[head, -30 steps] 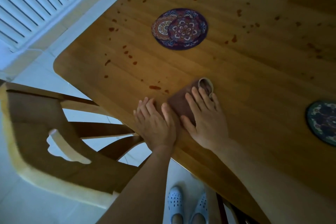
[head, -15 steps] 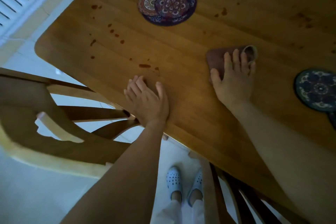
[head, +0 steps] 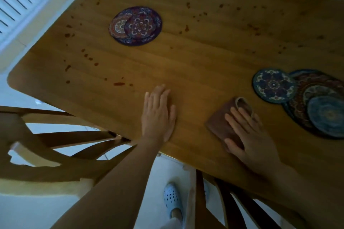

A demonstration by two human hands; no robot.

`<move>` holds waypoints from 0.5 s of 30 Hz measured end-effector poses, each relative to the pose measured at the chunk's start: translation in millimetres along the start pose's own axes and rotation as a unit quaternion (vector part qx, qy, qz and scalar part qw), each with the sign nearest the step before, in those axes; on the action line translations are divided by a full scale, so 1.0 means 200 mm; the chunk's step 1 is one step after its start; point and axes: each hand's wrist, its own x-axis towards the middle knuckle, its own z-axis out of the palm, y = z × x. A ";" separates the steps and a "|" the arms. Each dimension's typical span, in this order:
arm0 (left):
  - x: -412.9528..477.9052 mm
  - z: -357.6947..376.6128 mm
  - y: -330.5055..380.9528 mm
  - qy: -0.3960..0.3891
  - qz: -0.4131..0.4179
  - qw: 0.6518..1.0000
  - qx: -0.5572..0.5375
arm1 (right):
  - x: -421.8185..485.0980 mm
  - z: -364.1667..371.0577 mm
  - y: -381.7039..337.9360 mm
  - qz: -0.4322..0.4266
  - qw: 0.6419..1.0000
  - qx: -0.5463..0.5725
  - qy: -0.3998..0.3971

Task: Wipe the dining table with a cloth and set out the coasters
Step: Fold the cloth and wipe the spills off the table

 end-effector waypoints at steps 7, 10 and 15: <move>0.06 0.08 0.02 -0.094 0.002 0.994 0.057 | 0.25 0.03 -0.11 0.190 0.978 -0.052 0.065; 0.06 0.08 0.03 -0.094 -0.005 0.994 0.059 | 0.44 0.01 -0.13 0.153 0.984 -0.065 0.056; 0.06 0.06 0.03 -0.099 -0.017 0.994 0.050 | 0.79 -0.03 -0.07 0.144 0.985 -0.066 0.068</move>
